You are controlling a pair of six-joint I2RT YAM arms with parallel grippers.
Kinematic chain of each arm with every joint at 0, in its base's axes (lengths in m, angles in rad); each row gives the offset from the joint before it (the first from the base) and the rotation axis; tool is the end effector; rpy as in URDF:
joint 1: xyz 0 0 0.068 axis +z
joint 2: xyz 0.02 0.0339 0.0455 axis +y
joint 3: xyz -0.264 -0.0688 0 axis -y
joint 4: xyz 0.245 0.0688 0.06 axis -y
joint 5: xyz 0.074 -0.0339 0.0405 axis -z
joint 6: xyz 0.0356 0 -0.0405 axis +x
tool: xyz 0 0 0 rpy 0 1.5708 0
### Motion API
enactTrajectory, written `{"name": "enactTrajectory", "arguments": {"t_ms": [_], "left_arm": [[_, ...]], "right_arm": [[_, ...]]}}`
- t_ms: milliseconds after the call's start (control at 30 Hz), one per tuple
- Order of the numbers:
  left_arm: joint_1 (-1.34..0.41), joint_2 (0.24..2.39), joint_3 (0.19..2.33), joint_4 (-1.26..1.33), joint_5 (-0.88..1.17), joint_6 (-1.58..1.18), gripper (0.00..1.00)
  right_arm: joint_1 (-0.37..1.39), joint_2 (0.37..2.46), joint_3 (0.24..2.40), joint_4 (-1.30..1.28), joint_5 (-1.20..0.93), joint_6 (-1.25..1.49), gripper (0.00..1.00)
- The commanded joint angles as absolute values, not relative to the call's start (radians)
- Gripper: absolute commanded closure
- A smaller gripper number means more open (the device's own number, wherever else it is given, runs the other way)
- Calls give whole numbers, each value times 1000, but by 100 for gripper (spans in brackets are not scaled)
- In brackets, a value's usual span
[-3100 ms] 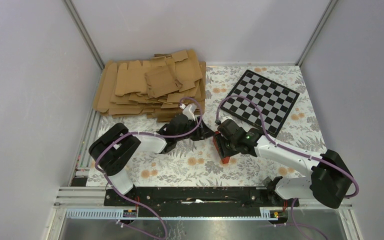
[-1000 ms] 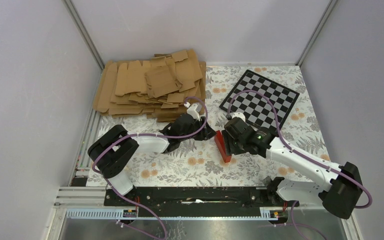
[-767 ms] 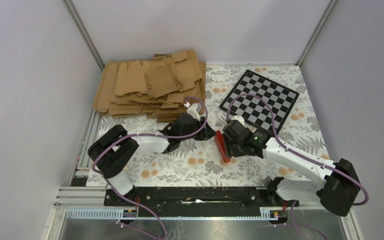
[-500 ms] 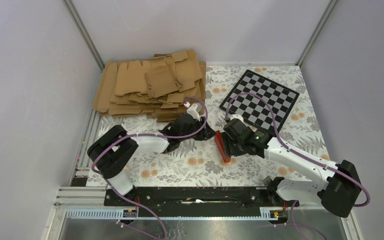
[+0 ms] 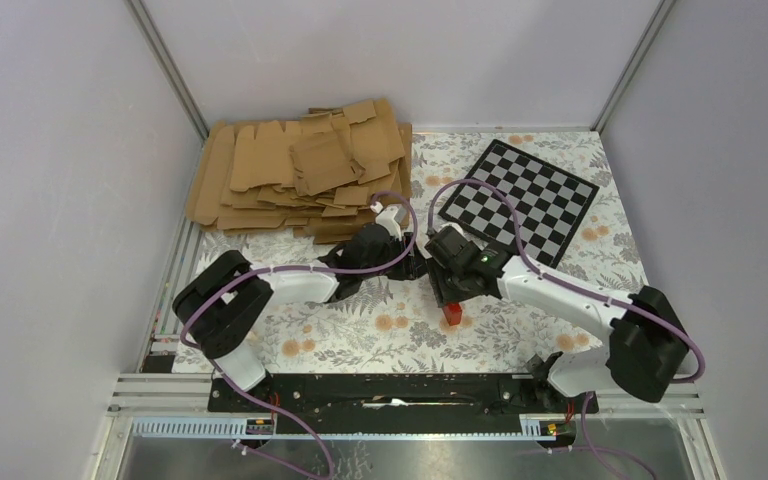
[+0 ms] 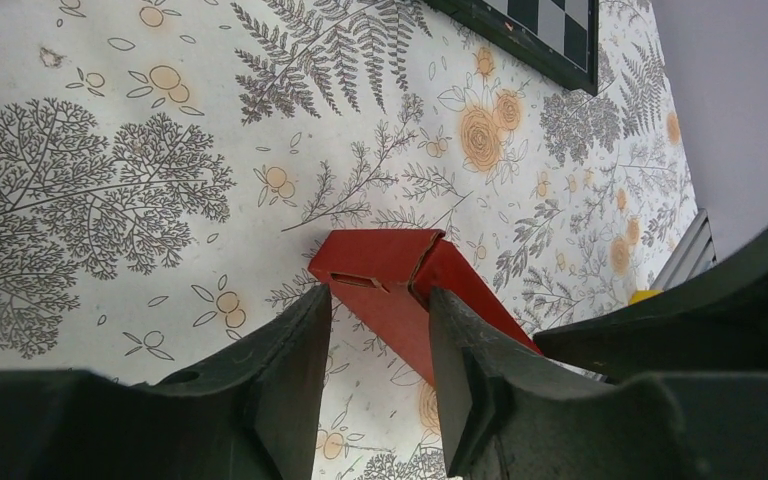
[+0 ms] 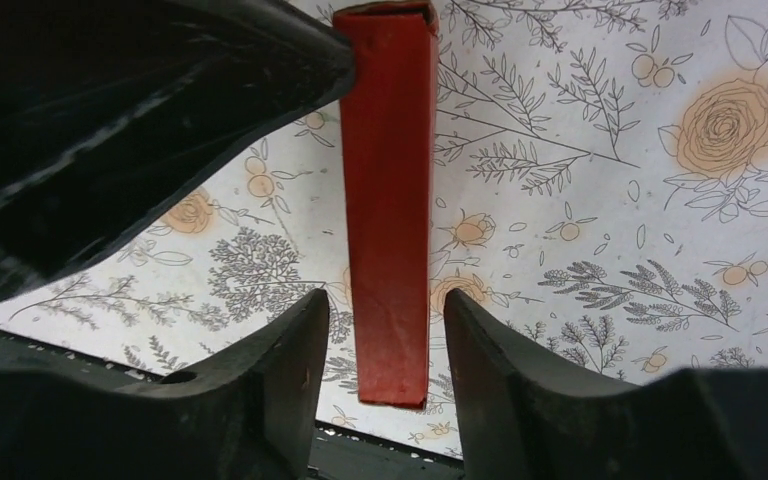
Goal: Fold the paper box
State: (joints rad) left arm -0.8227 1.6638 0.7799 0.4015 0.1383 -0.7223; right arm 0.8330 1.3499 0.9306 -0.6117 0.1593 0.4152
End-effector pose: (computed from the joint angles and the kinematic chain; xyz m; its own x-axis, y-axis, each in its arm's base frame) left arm 0.2298 -0.2548 0.1743 -0.7717 -0.1311 -0.6224 0.3984 0.6631 -0.6337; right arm 0.1834 0.1934 0.2325 -0.8006 -0.2886 -0.5252 -0.3856 0.9190 0.0828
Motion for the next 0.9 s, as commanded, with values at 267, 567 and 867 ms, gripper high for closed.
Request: {"name": "enactTrajectory", "arguments": {"t_ms": [267,567,867], "left_arm": [[-820,1530,787,258,114,-655,39],[-819,1225,663,239,-19,-615,22],[-819,1089,540,240,-124,-485,21]], "right_arm": [[831,1333,959,-607,254,409,62],[830,1299,1074,-808,672,376,68],[562,1495,1160,-821,1159,313,68]]}}
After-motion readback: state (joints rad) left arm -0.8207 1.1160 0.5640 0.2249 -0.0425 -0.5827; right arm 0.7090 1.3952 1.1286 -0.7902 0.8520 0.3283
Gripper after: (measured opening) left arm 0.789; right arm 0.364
